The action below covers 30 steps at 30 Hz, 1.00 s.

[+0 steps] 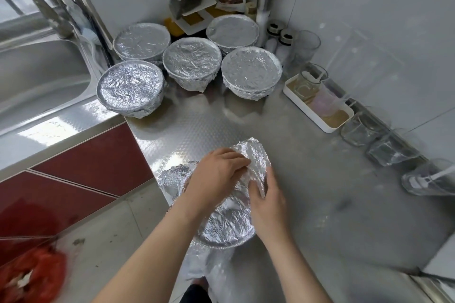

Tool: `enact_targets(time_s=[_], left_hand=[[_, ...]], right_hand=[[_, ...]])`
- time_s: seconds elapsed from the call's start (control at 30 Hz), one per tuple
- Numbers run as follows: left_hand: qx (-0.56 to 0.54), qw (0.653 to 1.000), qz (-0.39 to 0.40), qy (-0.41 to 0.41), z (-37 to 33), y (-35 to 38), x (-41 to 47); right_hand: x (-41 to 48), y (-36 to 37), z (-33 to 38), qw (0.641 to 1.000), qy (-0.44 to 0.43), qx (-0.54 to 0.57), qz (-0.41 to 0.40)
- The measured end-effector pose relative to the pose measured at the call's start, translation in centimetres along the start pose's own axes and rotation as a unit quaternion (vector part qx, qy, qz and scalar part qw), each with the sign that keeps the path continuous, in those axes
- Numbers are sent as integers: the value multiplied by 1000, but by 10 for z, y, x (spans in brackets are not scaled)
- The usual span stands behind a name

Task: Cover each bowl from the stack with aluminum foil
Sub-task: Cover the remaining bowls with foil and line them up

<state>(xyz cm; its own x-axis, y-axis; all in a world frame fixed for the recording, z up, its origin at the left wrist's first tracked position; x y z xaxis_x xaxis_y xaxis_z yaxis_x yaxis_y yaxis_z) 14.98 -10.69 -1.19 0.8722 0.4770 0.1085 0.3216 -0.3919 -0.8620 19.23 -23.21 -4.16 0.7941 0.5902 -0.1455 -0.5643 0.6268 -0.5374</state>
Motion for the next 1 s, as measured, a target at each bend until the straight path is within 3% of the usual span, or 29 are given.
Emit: enact_targets(time_s=[0.17,0.47,0.53,0.6,0.7,0.87,1.0], left_hand=[[-8,1000,14,-3,-3,0,4],[-9,999,26,18,-5,6,8],[-61,997,39,-15,-2,-1,14],[-131,984,49,-111,11,-13,29],[-131,950,165,-229,34,-3,58],[-190,829,402,-340,46,44,61],[-337,737,438,-389,42,68,57]], right_hand=[[3,0,10,997,-37,-44,-51],[5,1,17,990,-87,-88,-65],[5,2,17,989,-97,-91,-69],[3,2,18,987,-106,-94,-73],[1,5,16,988,-106,-82,-74],[1,3,16,987,-119,-66,-80],[0,2,14,988,-113,-55,-94]])
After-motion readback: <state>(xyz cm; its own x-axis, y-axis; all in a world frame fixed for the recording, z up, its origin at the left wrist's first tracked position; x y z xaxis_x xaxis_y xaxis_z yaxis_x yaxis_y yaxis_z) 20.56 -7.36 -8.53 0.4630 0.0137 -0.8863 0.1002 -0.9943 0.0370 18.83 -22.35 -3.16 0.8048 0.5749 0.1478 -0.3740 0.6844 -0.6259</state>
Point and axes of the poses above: each hand's wrist, its own x-axis towards the middle knuckle, its own y-axis out of the palm, z = x × y, the point moved 9 cm from there along x, towards the middle knuckle, and after that the axes turned 11 degrees about -y, right-handed, at the moved point
